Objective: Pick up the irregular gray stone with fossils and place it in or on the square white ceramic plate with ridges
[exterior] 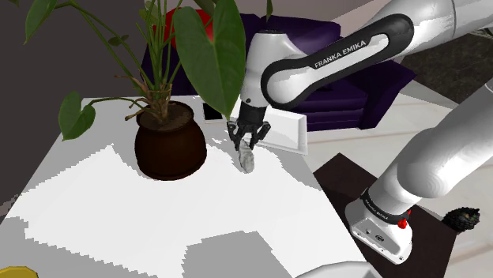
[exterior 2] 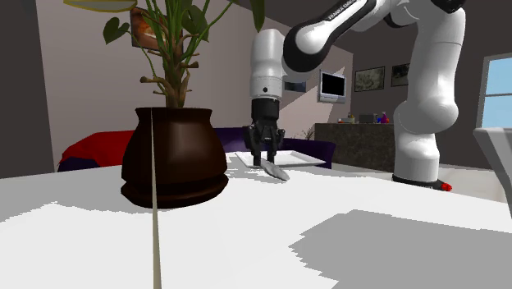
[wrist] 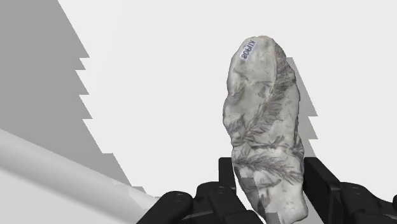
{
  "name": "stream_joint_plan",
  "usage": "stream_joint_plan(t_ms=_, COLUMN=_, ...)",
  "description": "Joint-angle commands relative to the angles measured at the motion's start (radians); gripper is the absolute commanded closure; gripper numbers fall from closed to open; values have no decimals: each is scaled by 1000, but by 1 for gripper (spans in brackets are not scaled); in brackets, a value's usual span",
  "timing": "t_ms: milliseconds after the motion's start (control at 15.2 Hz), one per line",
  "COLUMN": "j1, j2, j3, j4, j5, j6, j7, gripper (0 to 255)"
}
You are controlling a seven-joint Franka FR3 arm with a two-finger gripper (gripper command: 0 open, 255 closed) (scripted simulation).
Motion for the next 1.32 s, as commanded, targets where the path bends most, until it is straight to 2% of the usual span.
stream_joint_plan(t_ms=0, j1=0, j2=-21, j3=-4, j4=11, j5=6, j6=-31, j7=-3, gripper=255)
stream_joint_plan(t_ms=660, j1=0, j2=-91, j3=-22, j4=83, j5=17, j6=-170, j7=-3, gripper=255)
stream_joint_plan(t_ms=1254, j1=-94, j2=-131, j3=-176, j4=47, j5=-6, j6=-214, j7=-234, gripper=255)
